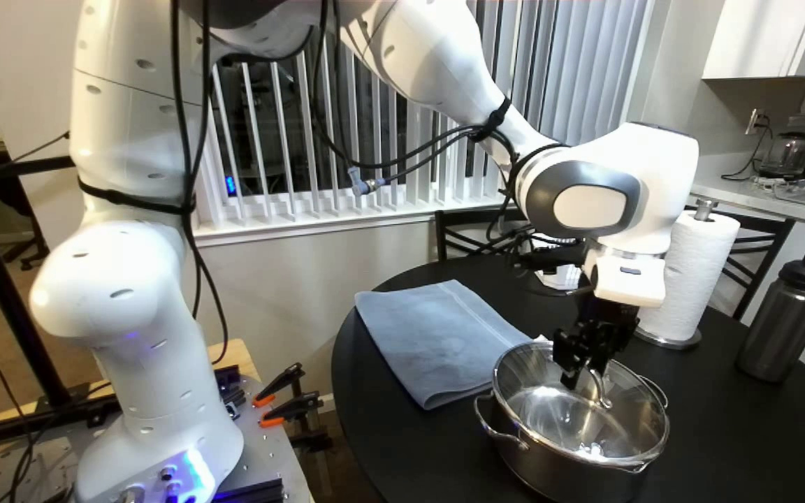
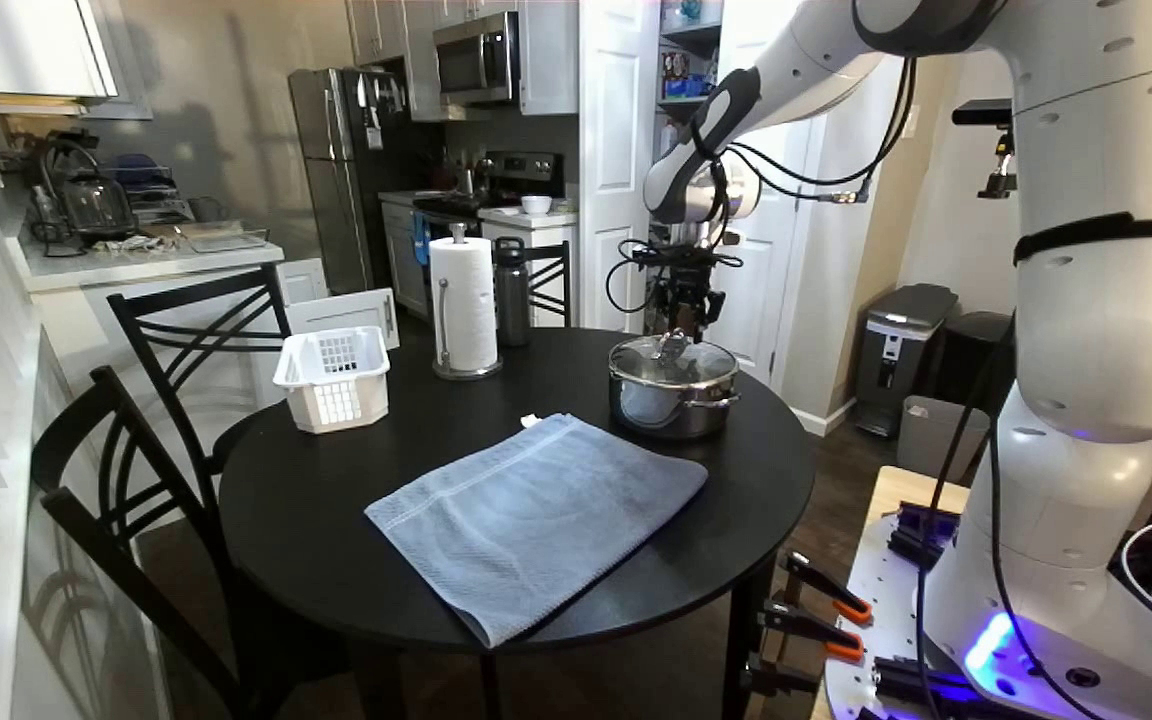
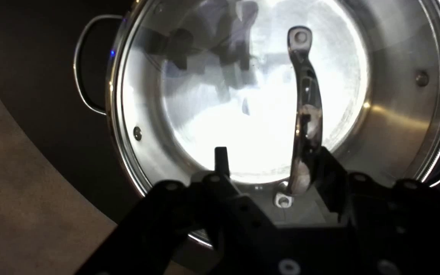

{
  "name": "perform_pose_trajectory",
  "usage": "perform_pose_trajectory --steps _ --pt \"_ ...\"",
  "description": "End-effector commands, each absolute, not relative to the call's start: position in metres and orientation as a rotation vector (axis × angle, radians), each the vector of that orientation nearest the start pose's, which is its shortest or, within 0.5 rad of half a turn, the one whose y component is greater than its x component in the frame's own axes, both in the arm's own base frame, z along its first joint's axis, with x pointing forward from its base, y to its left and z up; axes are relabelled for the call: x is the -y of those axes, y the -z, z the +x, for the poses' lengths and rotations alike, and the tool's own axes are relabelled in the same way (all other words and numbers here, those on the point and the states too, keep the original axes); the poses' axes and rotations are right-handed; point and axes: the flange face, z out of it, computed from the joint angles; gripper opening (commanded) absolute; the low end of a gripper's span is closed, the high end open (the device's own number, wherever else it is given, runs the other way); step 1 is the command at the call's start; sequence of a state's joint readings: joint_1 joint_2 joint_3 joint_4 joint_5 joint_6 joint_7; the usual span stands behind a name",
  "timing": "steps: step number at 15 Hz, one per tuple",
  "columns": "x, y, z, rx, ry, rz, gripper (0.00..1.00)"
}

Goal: Remove the glass lid from the silver pot.

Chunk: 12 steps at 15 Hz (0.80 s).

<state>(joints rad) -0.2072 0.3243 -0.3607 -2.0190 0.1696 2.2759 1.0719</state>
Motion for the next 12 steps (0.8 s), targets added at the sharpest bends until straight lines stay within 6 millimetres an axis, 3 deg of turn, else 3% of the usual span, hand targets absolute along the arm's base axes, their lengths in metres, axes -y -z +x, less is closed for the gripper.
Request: perform_pose_trajectory --steps 1,5,10,12 --pt "0.312 -0.298 0.506 -2.422 -0.036 -2.018 0.28" --pt "0.309 -0.304 0.508 -2.400 -0.019 -2.023 0.02" --pt "0.308 -0.313 0.507 -2.394 -0.004 -2.018 0.04" --pt "0.306 -0.337 0.505 -2.364 0.025 -2.009 0.04"
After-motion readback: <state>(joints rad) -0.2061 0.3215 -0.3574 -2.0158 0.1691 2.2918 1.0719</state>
